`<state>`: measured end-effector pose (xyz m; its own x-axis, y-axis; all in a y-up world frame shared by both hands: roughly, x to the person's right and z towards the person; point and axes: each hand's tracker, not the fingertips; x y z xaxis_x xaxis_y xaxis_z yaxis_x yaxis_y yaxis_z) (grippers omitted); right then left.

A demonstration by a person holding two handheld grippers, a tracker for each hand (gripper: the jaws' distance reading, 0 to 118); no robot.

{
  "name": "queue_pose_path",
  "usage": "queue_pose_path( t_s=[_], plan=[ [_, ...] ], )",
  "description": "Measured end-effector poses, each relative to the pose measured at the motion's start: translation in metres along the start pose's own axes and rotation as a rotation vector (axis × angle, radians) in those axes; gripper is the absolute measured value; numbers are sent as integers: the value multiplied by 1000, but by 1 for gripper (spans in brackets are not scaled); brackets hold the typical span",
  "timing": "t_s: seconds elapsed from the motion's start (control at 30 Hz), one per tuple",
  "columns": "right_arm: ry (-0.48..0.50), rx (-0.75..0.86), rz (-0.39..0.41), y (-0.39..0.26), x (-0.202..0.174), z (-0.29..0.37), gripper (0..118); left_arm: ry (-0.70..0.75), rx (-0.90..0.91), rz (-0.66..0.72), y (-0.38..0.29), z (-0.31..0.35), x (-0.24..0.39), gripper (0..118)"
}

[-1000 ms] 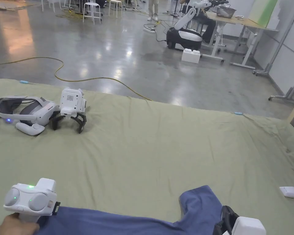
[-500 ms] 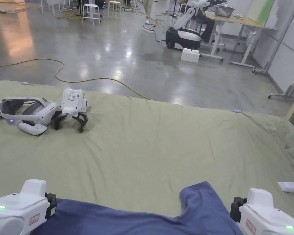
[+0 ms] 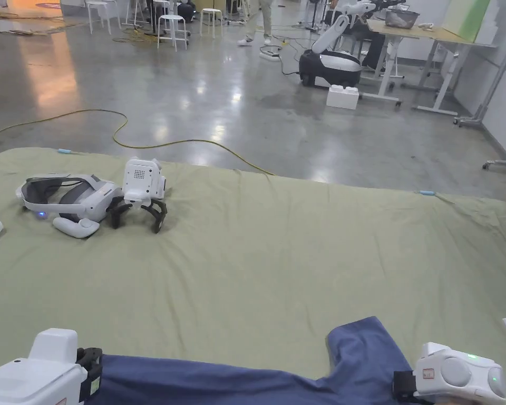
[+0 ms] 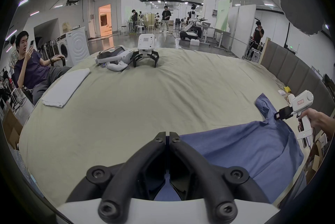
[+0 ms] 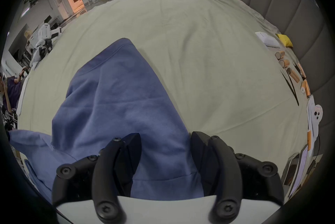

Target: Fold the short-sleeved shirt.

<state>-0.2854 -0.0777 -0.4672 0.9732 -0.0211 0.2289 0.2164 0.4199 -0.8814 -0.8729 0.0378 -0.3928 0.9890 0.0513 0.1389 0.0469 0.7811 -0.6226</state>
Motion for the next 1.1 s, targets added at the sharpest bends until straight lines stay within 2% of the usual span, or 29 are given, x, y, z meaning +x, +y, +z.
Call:
queue_pose_path(
  t_s=[0.03,0.07,0.1,0.17,0.23,0.33,0.4,0.6,0.77,0.93,1.1],
  plan=[
    [5,4,7,2,-2,1,47,1,-4,-4,-1,-2,0,0],
    [30,20,33,3,-4,3,26,2,-11,-6,-4,-7,-4,0],
    [35,36,69,5,-6,4,0,3,-14,-6,-5,-10,-5,0],
    [31,2,82,2,-13,3,0,3,-16,-16,-6,-13,-7,0],
    [24,37,97,-1,-12,9,0,7,-17,-19,-5,-2,4,0],
    [55,103,29,-7,-6,34,0,-6,-14,4,-5,-5,-7,0],
    [70,172,29,-13,-2,58,0,-11,-5,6,-3,-2,-12,0],
    [80,305,67,-50,4,147,0,-38,27,-3,-3,24,-29,0],
    [75,333,107,-96,12,200,0,-72,63,26,-15,56,-50,0],
    [71,326,153,-150,15,228,0,-108,42,35,-43,83,-61,0],
    [24,235,226,-205,18,223,0,-119,-53,38,-90,96,-63,0]
  ],
)
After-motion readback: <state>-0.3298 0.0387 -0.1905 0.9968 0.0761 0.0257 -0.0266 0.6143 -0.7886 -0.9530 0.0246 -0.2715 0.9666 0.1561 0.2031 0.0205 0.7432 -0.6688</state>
